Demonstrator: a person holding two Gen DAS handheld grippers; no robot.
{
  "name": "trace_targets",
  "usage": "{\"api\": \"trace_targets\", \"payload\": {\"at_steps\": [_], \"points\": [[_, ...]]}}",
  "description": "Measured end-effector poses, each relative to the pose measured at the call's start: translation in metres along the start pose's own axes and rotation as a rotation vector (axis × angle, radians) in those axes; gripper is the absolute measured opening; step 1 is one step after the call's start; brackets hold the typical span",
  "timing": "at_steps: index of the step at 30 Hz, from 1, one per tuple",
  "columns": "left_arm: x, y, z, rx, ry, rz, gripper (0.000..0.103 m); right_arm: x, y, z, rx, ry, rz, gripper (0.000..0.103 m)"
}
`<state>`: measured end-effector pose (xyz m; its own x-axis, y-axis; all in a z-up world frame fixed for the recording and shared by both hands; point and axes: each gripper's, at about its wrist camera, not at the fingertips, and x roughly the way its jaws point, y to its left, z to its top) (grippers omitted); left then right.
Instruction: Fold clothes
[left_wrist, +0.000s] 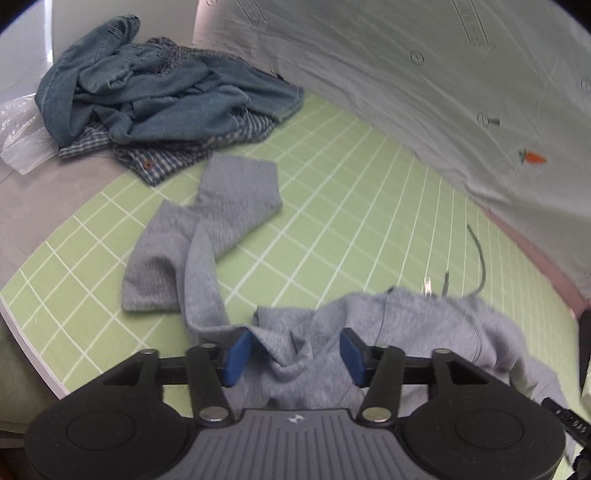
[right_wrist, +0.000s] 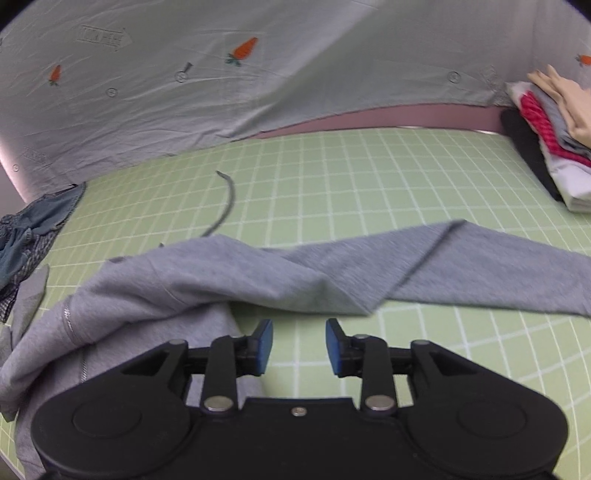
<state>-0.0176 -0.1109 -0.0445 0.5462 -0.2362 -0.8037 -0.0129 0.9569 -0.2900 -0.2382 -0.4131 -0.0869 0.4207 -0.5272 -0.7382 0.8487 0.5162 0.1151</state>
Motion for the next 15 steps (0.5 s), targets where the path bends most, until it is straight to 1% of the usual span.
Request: {"api": "trace_targets", "payload": {"at_steps": [2, 4, 5, 6, 9, 11, 12, 14, 15], "points": [[0.001, 0.001, 0.009, 0.001, -0.026, 0.005, 0.07, 0.005, 0.007, 0.008, -0.012, -0.009, 0.016, 0.042], [0.011, 0.002, 0.017, 0.002, -0.018, 0.002, 0.071, 0.012, 0.012, 0.016, -0.016, -0.015, 0.033, 0.047], [0.019, 0.002, 0.02, 0.005, 0.008, -0.009, 0.075, 0.016, 0.014, 0.021, -0.016, -0.016, 0.038, 0.051], [0.028, 0.001, 0.022, 0.013, 0.04, -0.029, 0.077, 0.021, 0.017, 0.025, -0.018, -0.017, 0.043, 0.053], [0.061, -0.007, 0.022, 0.03, 0.139, -0.077, 0.077, 0.039, 0.022, 0.037, -0.017, -0.008, 0.054, 0.058], [0.082, -0.015, 0.019, 0.044, 0.197, -0.091, 0.078, 0.054, 0.023, 0.045, -0.005, 0.001, 0.076, 0.065], [0.092, -0.018, 0.017, 0.047, 0.221, -0.098, 0.078, 0.062, 0.023, 0.048, 0.004, 0.009, 0.091, 0.068], [0.108, -0.026, 0.015, 0.033, 0.256, -0.111, 0.078, 0.08, 0.023, 0.054, 0.023, 0.033, 0.126, 0.077], [0.114, -0.029, 0.015, 0.039, 0.266, -0.112, 0.078, 0.089, 0.023, 0.056, 0.024, 0.051, 0.14, 0.078]]}}
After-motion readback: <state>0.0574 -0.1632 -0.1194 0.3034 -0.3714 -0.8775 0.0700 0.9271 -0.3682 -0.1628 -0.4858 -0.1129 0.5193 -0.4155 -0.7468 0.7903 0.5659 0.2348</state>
